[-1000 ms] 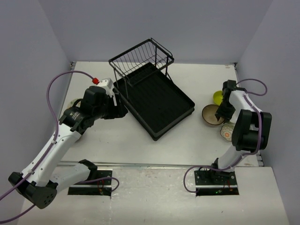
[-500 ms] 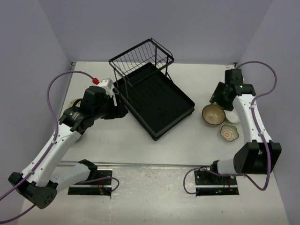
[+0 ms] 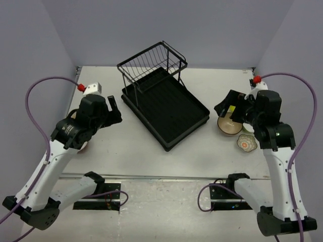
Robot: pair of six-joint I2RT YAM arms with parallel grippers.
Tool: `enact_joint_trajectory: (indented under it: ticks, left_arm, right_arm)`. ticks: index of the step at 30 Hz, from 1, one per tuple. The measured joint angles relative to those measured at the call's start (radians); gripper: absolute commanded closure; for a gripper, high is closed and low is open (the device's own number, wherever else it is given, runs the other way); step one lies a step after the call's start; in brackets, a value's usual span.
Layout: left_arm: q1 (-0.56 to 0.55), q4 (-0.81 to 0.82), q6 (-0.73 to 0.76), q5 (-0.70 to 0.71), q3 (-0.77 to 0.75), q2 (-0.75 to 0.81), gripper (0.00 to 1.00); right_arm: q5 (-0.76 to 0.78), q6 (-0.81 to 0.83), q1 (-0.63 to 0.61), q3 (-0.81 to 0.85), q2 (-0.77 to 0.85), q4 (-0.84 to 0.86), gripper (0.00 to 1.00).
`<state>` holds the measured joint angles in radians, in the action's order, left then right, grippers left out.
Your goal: Unload the bowls from the dish rack
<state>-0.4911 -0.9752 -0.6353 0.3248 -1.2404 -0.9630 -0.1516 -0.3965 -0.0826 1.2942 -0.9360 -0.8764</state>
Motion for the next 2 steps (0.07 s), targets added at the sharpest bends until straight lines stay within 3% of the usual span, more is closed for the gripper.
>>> enact_joint_trajectory:
  ticks: [2]
  left_arm:
    - [0.0,-0.023,-0.018,0.053,-0.011,0.009,0.06]
  right_arm:
    - [-0.026,0.0,-0.002,-0.033,0.036,0.011,0.01]
